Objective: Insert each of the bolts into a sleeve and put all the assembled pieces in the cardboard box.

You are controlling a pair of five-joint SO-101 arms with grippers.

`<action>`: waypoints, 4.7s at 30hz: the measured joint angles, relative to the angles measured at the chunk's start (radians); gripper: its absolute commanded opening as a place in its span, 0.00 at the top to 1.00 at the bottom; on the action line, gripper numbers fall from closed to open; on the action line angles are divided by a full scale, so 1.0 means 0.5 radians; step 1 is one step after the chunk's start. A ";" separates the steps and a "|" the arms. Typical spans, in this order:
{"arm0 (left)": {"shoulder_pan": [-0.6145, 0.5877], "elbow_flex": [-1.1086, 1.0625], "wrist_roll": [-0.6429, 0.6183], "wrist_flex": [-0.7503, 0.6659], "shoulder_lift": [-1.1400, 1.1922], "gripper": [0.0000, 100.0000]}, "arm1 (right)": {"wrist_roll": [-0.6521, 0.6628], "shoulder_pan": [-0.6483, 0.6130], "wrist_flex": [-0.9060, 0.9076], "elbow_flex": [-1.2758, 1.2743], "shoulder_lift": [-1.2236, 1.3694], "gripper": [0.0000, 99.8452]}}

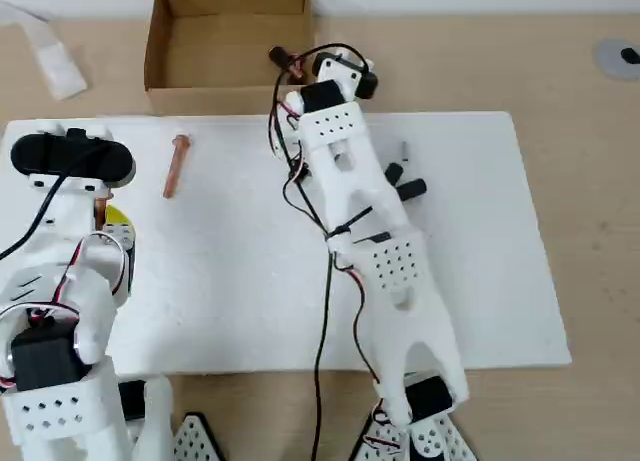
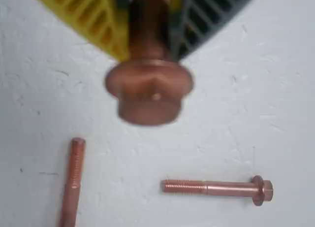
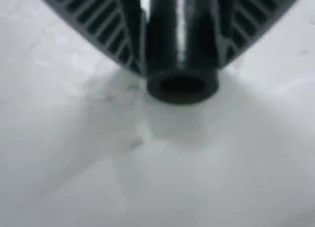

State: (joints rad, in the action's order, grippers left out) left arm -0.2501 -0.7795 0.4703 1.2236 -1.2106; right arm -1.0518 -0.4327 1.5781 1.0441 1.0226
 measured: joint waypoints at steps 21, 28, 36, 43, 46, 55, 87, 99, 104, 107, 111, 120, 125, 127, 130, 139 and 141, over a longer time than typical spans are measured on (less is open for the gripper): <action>-0.003 0.276 -0.552 0.000 -0.224 0.99 | 0.509 -0.110 0.377 0.651 -0.071 0.99; -0.006 0.276 -0.568 0.000 -0.454 0.99 | 1.105 -0.236 0.381 1.071 -0.448 0.99; -0.006 0.203 -0.571 0.003 -0.562 0.99 | 1.498 -0.322 0.387 1.142 -0.933 0.99; -0.006 0.181 -0.574 -0.055 -0.589 0.99 | 1.562 -0.322 0.387 1.145 -1.335 0.99; -0.006 0.181 -0.574 -0.166 -0.589 0.99 | 1.562 -0.322 0.387 1.145 -1.439 0.99; -0.006 0.181 -0.574 -0.331 -0.589 0.99 | 1.562 -0.322 0.390 0.482 -2.035 0.99; 0.776 -0.184 -0.819 -1.065 -0.577 0.99 | 1.565 -0.393 -0.798 -3.821 -4.701 0.99; 0.813 -0.288 -1.099 -1.089 -0.574 0.99 | 1.887 -0.770 -2.130 -4.987 -5.294 0.99; 1.016 -0.325 -1.132 -1.089 -0.574 0.99 | 1.961 -0.779 -2.446 -5.177 -5.358 0.99; 1.160 -0.322 -1.142 -1.089 -0.574 0.99 | 1.967 -0.776 -2.526 -5.223 -5.361 0.99; 1.231 -0.322 -1.142 -1.089 -0.574 0.99 | 1.967 -0.776 -2.559 -5.235 -5.407 0.99; 1.243 -0.150 -1.142 -0.776 -0.574 0.99 | 1.967 -0.718 -2.565 -5.321 -5.527 0.99; 1.243 -0.141 -1.255 -0.749 -0.574 0.99 | 1.967 -0.718 -2.565 -5.346 -5.585 0.99; 1.243 -0.141 -1.283 -0.749 -0.574 0.99 | 1.967 -0.718 -2.565 -5.346 -5.588 0.99; 1.243 -0.141 -1.289 -0.792 -0.574 0.99 | 1.967 -0.718 -2.565 -5.346 -5.591 0.99; 1.249 -0.141 -1.292 -0.868 -0.574 0.99 | 1.967 -0.718 -2.553 -5.346 -5.591 0.99; 1.289 -0.141 -1.292 -0.868 -0.574 0.99 | 1.967 -0.718 -2.522 -5.346 -5.591 0.99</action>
State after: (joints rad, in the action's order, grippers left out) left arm 0.3943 -0.8500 -0.1757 0.7894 -1.4975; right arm -0.0683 -0.7917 0.3168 -1.6287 -1.7729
